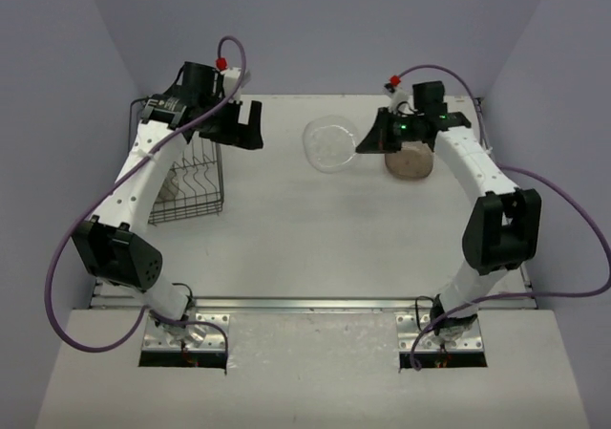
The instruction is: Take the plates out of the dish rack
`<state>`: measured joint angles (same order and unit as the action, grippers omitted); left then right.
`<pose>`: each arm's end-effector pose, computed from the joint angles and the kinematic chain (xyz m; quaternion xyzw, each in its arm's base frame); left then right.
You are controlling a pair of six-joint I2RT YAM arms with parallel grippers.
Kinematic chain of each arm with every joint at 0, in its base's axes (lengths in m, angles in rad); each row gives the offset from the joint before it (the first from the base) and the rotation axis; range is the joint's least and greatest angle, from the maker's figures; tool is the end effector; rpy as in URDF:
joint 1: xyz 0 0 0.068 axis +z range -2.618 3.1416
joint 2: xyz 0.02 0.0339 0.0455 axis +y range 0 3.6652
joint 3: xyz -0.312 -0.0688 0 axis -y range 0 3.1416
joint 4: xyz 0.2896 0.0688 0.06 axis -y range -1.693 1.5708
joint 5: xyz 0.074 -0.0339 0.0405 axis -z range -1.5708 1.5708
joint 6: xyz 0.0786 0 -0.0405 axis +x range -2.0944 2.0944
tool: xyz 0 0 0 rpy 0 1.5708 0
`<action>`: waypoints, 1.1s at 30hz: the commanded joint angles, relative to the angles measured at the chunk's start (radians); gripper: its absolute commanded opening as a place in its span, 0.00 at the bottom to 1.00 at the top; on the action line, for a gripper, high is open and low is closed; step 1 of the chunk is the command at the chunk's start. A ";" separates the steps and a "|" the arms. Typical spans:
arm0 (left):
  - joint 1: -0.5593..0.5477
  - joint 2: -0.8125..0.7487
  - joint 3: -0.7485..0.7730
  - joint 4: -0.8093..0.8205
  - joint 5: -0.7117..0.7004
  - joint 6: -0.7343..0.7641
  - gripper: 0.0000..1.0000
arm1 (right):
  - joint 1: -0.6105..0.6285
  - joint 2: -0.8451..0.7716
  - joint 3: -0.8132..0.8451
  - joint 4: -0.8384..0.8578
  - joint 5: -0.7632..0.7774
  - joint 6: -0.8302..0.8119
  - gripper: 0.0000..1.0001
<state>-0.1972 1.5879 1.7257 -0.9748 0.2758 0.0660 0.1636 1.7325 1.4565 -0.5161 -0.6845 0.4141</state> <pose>0.3921 -0.1002 0.4135 0.1702 0.9101 -0.1513 0.3461 0.4457 0.1239 0.3042 -0.0175 0.8806 0.3995 0.2543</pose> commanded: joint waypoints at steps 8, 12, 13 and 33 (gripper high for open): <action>0.069 -0.073 0.004 0.067 -0.178 -0.078 1.00 | -0.454 0.283 0.269 -0.173 0.156 -0.334 0.00; 0.071 -0.086 -0.013 0.071 -0.214 -0.087 1.00 | -0.480 0.398 0.358 -0.206 0.173 -0.374 0.00; 0.074 -0.088 -0.023 0.073 -0.213 -0.087 1.00 | -0.480 0.409 0.363 -0.207 0.177 -0.373 0.00; 0.117 -0.086 -0.049 0.088 -0.317 -0.115 1.00 | -0.466 0.481 0.348 -0.249 0.223 -0.257 0.01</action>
<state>-0.1069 1.5314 1.6688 -0.9250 0.0212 -0.0177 -0.3124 2.2101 1.7958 -0.7549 -0.4678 0.1380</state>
